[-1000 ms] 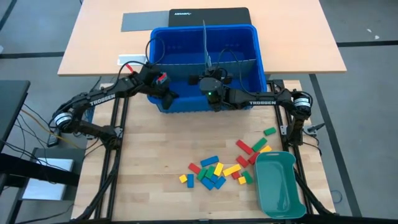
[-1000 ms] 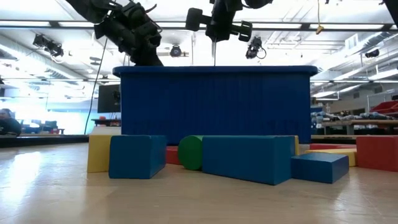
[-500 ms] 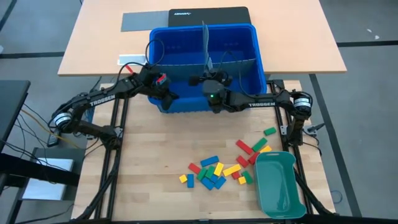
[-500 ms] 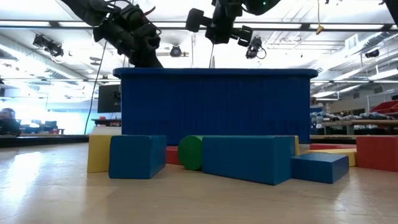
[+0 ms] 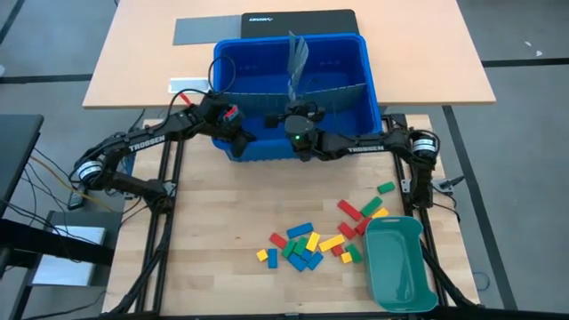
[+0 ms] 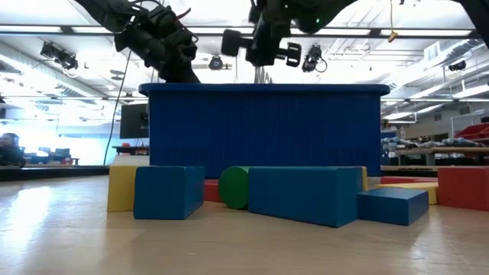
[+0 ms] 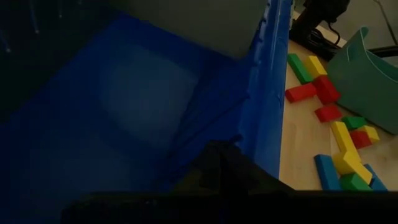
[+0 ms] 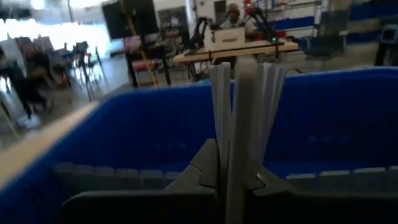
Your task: Sort Items/Unsort Items
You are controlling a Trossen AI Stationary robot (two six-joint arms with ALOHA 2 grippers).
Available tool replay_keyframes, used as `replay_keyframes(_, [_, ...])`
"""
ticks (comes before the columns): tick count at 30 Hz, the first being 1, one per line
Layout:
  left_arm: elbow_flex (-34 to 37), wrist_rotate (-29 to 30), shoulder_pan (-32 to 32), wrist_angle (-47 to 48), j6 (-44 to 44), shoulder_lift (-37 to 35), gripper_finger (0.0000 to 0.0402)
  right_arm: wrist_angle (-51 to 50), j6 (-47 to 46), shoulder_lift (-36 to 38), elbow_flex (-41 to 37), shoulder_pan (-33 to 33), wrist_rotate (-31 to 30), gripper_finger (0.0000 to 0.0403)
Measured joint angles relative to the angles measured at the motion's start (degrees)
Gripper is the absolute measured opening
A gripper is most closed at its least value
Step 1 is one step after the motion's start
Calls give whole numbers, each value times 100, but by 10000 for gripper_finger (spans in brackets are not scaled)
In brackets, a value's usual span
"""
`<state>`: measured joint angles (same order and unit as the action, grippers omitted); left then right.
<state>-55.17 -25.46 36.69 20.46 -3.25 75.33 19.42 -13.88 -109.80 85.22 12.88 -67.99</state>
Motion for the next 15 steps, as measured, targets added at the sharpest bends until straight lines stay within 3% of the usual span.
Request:
replay_keyframes(5, [1, 1, 0, 6, 0, 0, 0, 614, 1097, -35, 8, 1, 146, 0])
replay_keyframes(15, [1, 8, -4, 2, -31, 4, 0, 333, 1190, 14, 19, -57, 480, 12])
